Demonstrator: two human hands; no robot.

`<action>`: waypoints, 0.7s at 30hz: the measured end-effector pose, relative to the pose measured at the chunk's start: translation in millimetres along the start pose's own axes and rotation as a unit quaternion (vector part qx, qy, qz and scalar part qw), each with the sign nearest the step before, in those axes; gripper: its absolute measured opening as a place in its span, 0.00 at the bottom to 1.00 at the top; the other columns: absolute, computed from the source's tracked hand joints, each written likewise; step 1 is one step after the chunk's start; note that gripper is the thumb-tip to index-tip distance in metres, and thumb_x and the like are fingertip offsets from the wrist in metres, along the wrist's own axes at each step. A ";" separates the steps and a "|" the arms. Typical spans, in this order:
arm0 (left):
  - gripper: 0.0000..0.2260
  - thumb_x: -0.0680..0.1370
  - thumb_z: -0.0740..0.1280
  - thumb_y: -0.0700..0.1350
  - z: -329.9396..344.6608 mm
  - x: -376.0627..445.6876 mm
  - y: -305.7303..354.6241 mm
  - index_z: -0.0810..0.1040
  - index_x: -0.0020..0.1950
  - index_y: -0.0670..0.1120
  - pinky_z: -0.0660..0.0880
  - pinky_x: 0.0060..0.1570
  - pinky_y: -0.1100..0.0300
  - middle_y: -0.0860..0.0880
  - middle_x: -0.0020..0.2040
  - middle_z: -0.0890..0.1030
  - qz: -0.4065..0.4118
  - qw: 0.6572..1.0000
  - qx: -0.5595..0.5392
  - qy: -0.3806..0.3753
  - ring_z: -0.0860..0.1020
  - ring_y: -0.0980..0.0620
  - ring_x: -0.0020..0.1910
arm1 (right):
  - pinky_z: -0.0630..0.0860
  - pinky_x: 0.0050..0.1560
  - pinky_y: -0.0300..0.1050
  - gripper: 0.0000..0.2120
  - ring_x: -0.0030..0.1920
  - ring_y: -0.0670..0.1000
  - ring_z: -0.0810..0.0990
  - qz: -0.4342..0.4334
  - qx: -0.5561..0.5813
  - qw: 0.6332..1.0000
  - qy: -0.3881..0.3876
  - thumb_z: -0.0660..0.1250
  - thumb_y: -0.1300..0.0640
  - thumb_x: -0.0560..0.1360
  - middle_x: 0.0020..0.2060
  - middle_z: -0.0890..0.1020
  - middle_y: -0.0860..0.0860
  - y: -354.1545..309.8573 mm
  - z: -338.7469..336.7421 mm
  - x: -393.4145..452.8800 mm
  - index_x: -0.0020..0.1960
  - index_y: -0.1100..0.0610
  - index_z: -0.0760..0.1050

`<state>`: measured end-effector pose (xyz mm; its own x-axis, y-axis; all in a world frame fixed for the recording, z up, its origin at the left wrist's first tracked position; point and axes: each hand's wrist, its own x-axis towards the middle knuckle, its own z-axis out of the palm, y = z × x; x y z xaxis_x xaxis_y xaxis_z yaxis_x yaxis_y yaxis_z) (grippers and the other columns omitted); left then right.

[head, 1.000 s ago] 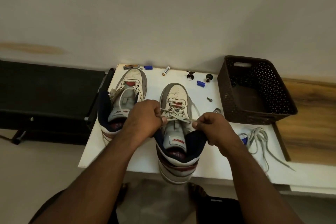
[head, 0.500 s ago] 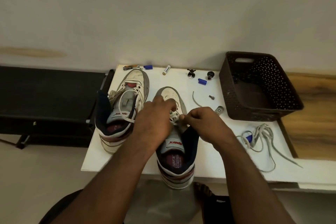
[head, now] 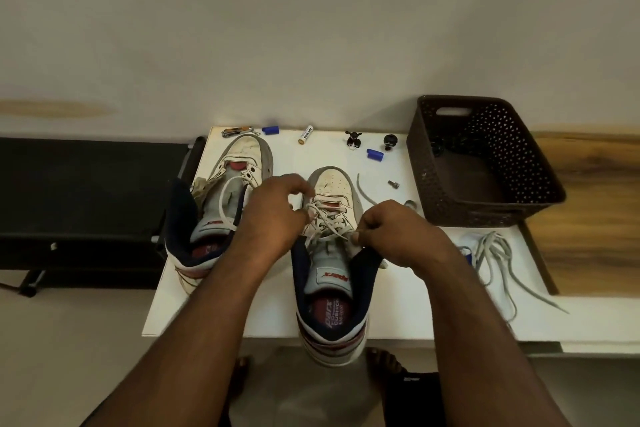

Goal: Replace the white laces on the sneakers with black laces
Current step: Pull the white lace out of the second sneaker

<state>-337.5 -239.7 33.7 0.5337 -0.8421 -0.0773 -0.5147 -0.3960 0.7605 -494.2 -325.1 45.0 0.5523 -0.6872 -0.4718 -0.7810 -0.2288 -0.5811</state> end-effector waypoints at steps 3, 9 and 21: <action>0.20 0.70 0.75 0.39 2.1 -2.1 3.8 0.79 0.59 0.54 0.70 0.59 0.60 0.54 0.63 0.73 0.034 0.993 0.011 -0.111 0.72 0.55 0.61 | 0.70 0.36 0.39 0.06 0.39 0.47 0.75 -0.008 -0.018 1.000 0.008 0.69 0.56 0.76 0.36 0.77 0.48 -1.5 2.9 2.6 0.40 0.55 0.78; 0.05 0.72 0.74 0.43 7.4 -0.7 6.9 0.85 0.47 0.46 0.64 0.56 0.67 0.50 0.67 0.75 0.070 0.988 0.118 -0.068 0.73 0.52 0.63 | 0.70 0.35 0.39 0.05 0.37 0.45 0.74 -0.009 -0.007 1.000 0.011 0.69 0.55 0.76 0.37 0.77 0.48 -0.1 3.1 4.4 0.43 0.55 0.79; 0.15 0.74 0.72 0.47 8.3 -4.2 13.1 0.78 0.60 0.52 0.54 0.71 0.56 0.50 0.79 0.55 0.076 0.992 0.093 -0.032 0.50 0.49 0.78 | 0.74 0.41 0.41 0.03 0.44 0.50 0.80 -0.016 0.029 0.998 0.047 0.69 0.57 0.76 0.43 0.82 0.51 -2.8 12.9 11.0 0.48 0.54 0.81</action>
<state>-352.1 -244.4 38.6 0.3999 -0.9164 -0.0174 -0.7041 -0.3193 0.6342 -482.2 -323.1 32.9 0.5445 -0.7422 -0.3907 -0.7446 -0.2132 -0.6326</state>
